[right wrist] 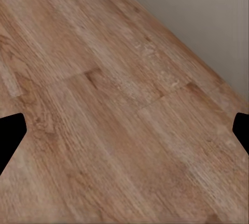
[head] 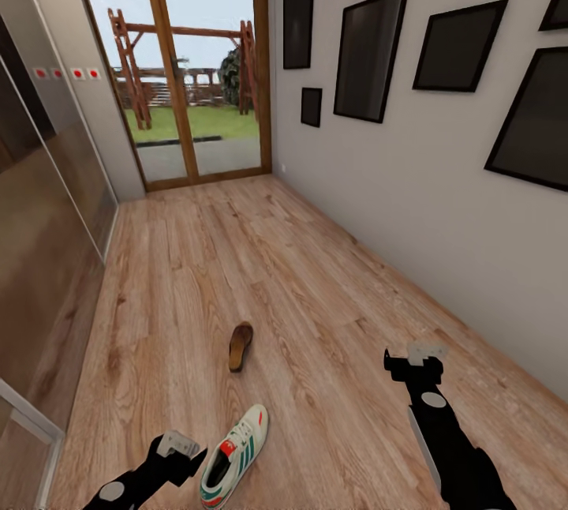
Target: Pick up the two gym shoes and the two sandals from the corridor floor and place them onto the hallstand (shoe rack) in the corridor, making sure they are on the rack and not on the floor. Arrange them so the two gym shoes are next to each other and the two sandals are next to each other.
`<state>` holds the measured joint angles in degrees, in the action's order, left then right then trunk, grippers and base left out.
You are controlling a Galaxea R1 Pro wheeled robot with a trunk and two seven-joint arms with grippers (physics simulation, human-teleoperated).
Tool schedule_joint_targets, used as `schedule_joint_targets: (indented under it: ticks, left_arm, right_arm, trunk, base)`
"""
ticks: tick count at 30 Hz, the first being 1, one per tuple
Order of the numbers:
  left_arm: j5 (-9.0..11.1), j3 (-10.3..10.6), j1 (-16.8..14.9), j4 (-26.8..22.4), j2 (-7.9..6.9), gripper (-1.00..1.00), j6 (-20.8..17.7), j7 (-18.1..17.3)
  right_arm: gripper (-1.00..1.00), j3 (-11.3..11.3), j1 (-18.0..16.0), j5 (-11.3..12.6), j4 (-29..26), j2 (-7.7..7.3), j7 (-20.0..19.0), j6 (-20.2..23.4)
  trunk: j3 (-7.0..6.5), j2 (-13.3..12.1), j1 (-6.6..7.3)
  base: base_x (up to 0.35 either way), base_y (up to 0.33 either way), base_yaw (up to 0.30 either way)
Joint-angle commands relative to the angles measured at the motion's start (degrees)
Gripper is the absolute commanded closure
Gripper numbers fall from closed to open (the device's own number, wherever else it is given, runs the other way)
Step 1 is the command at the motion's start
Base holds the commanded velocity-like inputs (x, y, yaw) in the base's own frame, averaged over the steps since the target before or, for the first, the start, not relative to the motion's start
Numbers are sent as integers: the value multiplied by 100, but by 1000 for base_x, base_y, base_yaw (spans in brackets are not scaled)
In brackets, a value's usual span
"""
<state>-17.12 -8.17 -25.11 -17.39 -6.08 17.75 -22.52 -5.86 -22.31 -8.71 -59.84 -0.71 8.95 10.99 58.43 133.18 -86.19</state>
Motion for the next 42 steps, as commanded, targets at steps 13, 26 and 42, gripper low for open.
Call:
schedule_joint_targets:
  ticks: [13, 26, 42]
  left_arm:
    - [-42, -93, 5, 7, -22, -100, 35, -16]
    - [-46, -40, 20, 7, -22, -100, 44, -16]
    - [-48, -26, 23, 7, -22, -100, 44, -16]
  right_arm:
    - [-100, 6, -1, -62, -19, -2, 10, 42]
    - [-100, 6, -1, -61, -36, 1, 10, 43]
    - [-100, 6, -1, -61, -42, 2, 10, 43]
  trunk:
    - [239, 525, -285]
    - [477, 1007, -551]
    - [832, 1029, -592]
  base:
    - [0, 0, 0]
    - [0, 0, -143]
    - [0, 0, -198]
